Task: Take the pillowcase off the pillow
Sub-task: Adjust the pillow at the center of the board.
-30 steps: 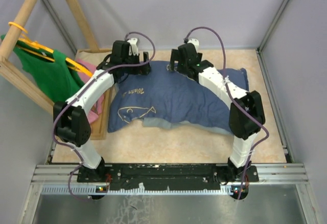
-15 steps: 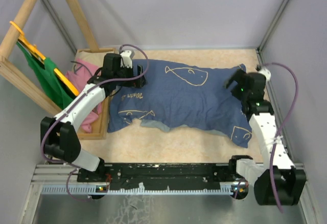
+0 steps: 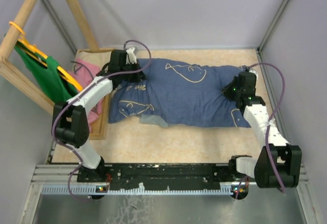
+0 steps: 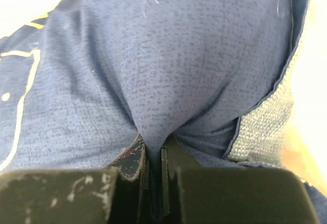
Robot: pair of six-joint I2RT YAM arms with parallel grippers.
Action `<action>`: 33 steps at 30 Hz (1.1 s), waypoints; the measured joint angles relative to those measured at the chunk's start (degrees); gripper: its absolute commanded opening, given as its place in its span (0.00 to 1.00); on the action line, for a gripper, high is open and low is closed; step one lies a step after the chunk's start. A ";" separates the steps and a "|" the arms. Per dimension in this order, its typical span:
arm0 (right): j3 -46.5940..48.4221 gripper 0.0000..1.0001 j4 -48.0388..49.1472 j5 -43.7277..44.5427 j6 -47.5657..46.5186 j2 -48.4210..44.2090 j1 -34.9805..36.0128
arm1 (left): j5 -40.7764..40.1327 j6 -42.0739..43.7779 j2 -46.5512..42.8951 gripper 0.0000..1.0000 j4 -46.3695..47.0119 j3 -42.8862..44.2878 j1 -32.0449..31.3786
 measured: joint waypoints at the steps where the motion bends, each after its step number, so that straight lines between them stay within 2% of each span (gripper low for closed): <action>1: 1.77 0.00 -0.22 -0.07 -0.26 0.90 0.11 | -0.52 -0.11 1.44 0.00 -1.31 2.84 0.02; 2: 3.76 0.00 -0.79 -0.04 -0.59 2.10 0.13 | -1.20 -0.04 3.37 0.00 -2.67 6.40 0.09; 6: 19.96 0.00 -4.26 0.04 -1.81 11.76 0.22 | -5.14 1.33 16.00 0.00 -10.23 31.56 0.42; 8: 25.86 0.00 -4.04 -0.28 -2.60 13.62 0.35 | -6.78 2.32 20.76 0.00 -12.17 43.19 0.52; 10: 27.69 0.00 -0.81 -0.83 -4.09 11.74 0.39 | -7.82 3.61 18.82 0.00 -9.49 43.63 0.68; 11: 26.21 0.00 2.16 -1.03 -4.90 8.96 0.46 | -8.17 4.24 14.67 0.00 -5.35 38.10 0.68; 12: 22.23 0.24 6.56 -1.11 -5.64 4.37 0.57 | -8.26 4.68 10.03 0.01 -1.95 31.87 0.57; 13: 17.40 0.65 10.21 -0.96 -6.01 -1.14 0.70 | -8.87 5.07 2.75 0.48 4.74 21.18 0.26; 14: 8.76 0.94 14.75 -0.35 -6.38 -10.58 1.07 | -9.79 5.16 -5.49 0.91 11.21 9.11 -0.35; 15: 1.14 0.98 17.35 1.18 -6.38 -19.74 1.55 | -11.15 5.29 -13.20 0.98 16.90 -1.77 -1.33; 16: -6.27 0.99 18.62 3.48 -6.36 -29.51 2.05 | -13.55 5.09 -20.94 0.99 22.43 -12.83 -2.29; 17: -14.73 0.99 18.71 7.30 -6.05 -42.29 2.32 | -15.47 4.52 -26.45 1.00 25.81 -21.05 -3.17; 18: -19.50 0.99 17.79 10.56 -5.29 -50.58 2.25 | -17.03 3.76 -30.16 1.00 27.32 -27.12 -3.67; 20: -26.10 0.99 15.19 16.31 -4.26 -60.17 2.03 | -18.78 2.67 -30.21 1.00 26.95 -32.06 -3.63; 21: -28.20 0.99 13.79 18.49 -4.11 -62.05 2.05 | -19.76 2.32 -27.56 1.00 25.14 -32.46 -3.39; 24: -30.47 0.99 12.87 23.26 -4.33 -59.95 2.10 | -19.96 2.73 -22.69 0.99 22.32 -31.17 -2.36; 26: -27.65 0.99 15.02 24.83 -5.51 -52.39 2.10 | -17.18 4.11 -21.68 0.99 21.03 -26.91 -1.73; 29: -13.53 0.99 12.81 24.30 -6.78 -33.97 2.16 | -6.80 6.99 -17.14 0.99 18.88 -10.78 -1.40; 33: 11.80 0.99 9.99 23.85 -8.24 -13.11 6.05 | 12.15 13.35 -5.70 1.00 11.69 19.08 -0.94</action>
